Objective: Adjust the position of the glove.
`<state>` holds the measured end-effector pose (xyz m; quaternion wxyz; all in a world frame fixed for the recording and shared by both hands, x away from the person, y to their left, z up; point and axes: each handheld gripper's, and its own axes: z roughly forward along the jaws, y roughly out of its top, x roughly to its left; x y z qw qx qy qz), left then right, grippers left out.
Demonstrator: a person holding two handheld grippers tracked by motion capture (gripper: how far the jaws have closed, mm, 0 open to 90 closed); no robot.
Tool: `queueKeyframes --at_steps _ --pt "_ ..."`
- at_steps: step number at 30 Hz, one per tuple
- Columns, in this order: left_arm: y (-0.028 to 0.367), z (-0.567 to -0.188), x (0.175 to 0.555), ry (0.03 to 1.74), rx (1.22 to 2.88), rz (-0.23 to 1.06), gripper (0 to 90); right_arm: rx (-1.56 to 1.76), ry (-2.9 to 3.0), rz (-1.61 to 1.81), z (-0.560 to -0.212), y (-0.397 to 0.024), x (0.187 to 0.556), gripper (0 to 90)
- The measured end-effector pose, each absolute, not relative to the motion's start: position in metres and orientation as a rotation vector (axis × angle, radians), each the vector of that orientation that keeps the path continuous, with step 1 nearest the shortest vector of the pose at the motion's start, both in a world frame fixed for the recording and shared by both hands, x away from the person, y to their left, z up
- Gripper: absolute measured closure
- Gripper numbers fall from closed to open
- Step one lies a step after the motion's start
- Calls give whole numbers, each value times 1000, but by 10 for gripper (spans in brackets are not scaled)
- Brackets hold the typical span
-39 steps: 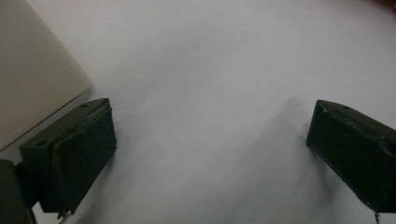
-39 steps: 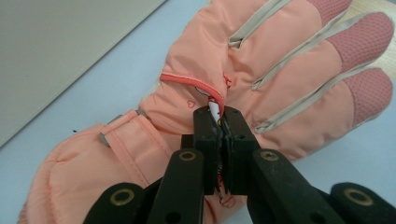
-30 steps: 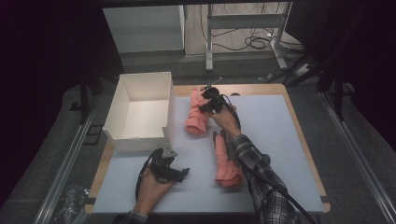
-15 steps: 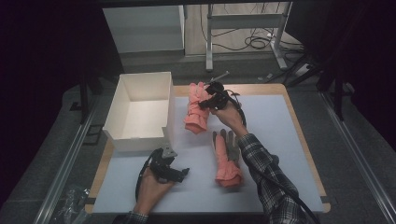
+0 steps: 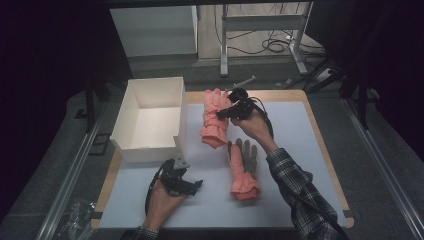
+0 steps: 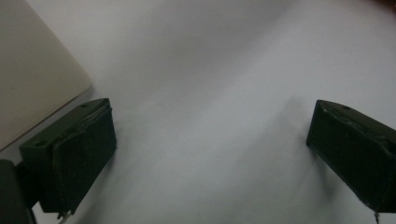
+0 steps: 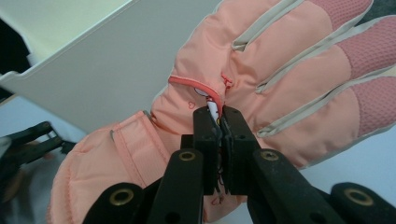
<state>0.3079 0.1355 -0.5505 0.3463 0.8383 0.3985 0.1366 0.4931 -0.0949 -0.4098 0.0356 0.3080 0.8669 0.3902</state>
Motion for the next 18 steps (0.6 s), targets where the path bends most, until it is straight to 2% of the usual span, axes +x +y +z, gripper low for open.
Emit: queueKeyframes --at_steps 18 --pt "135 -550 308 1036 2172 356 15 944 2686 1227 -396 -160 438 852"
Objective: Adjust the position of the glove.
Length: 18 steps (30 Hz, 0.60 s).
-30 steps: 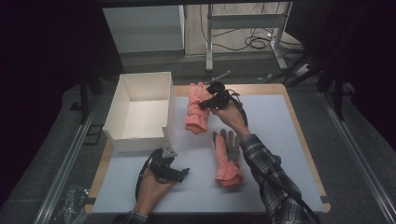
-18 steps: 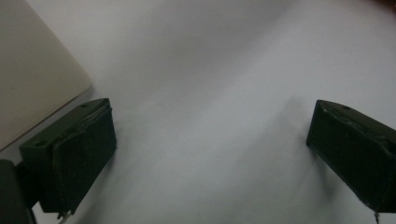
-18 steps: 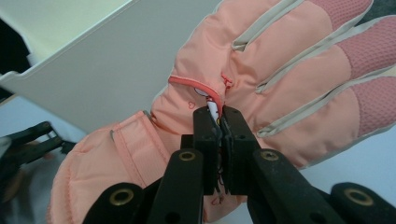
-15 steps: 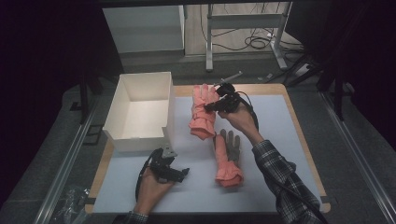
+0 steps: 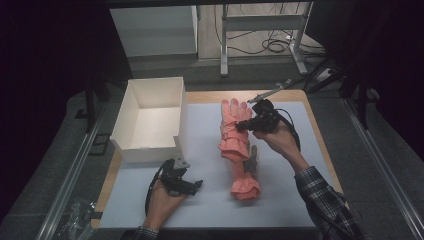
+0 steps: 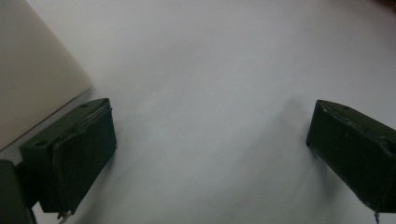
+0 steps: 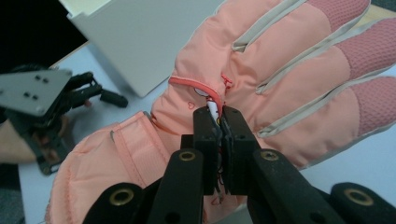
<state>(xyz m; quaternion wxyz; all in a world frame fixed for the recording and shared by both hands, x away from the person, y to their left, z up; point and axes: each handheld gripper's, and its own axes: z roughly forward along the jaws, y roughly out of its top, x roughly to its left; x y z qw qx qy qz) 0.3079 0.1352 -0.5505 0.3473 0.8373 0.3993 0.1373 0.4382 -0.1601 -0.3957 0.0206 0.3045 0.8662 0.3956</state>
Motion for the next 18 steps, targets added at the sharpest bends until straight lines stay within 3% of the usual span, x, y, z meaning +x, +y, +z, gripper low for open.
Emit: queueKeyframes --at_steps 18 --pt "135 -550 308 1035 2173 356 15 865 2737 1171 -413 -190 368 851"
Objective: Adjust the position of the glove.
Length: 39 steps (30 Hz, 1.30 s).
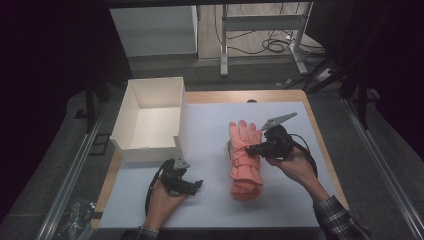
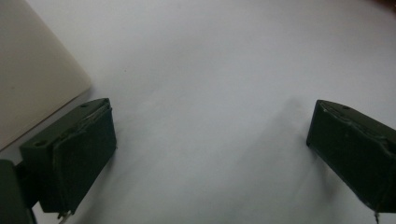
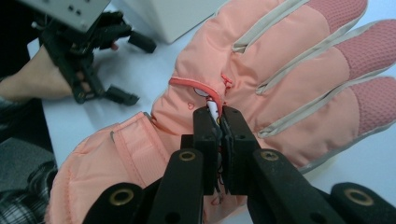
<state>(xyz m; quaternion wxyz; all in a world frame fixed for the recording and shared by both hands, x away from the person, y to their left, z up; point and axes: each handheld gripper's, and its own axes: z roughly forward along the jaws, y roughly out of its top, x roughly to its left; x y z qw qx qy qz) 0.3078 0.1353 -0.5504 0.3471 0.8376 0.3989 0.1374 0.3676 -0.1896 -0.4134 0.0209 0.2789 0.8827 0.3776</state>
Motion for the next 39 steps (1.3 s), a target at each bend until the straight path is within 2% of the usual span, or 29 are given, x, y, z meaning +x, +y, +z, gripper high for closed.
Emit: queueKeyframes --at_steps 11,27,30,35,39 --pt "135 -551 308 1035 2172 357 15 885 2731 1050 -452 -187 361 833" --pt "136 -550 308 1031 2178 358 15 914 2659 1005 -478 -175 352 807" --pt "135 -550 308 1031 2179 357 15 911 2647 1023 -474 -177 351 762" --pt "135 -550 308 1034 2174 357 15 883 2629 1068 -463 -179 349 628" --pt "135 -550 308 1034 2173 357 15 856 2611 1072 -454 -180 346 570"
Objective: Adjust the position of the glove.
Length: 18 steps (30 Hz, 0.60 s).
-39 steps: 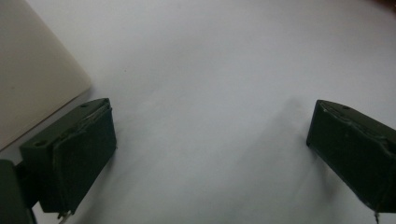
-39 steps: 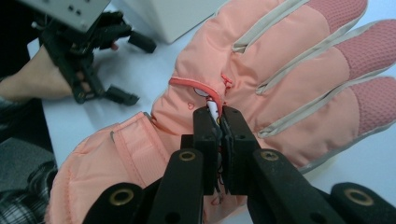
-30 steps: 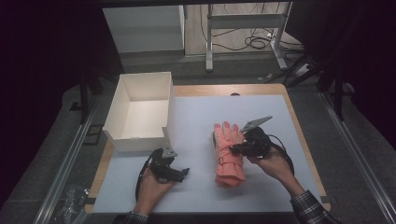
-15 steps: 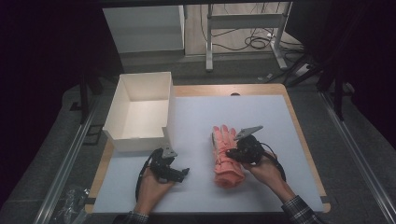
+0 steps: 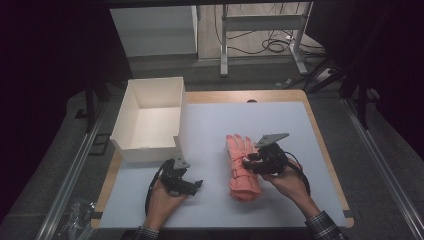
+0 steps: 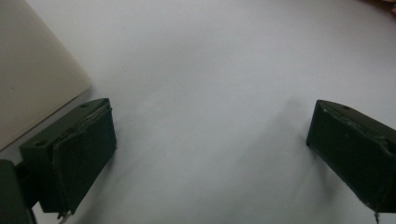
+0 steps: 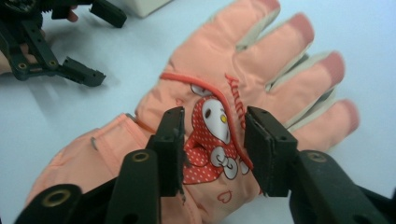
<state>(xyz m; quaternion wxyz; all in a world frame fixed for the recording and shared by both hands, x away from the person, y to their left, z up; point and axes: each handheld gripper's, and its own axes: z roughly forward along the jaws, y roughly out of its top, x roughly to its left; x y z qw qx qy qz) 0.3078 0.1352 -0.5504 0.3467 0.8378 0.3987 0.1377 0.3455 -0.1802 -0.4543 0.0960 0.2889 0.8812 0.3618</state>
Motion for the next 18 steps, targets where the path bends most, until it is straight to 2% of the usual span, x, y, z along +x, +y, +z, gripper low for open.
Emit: queueKeyframes --at_steps 9,18 --pt "135 -550 308 1037 2172 356 15 856 2526 1078 -436 -200 343 493" --pt "135 -550 308 1038 2171 355 15 888 2489 1044 -450 -226 337 476"
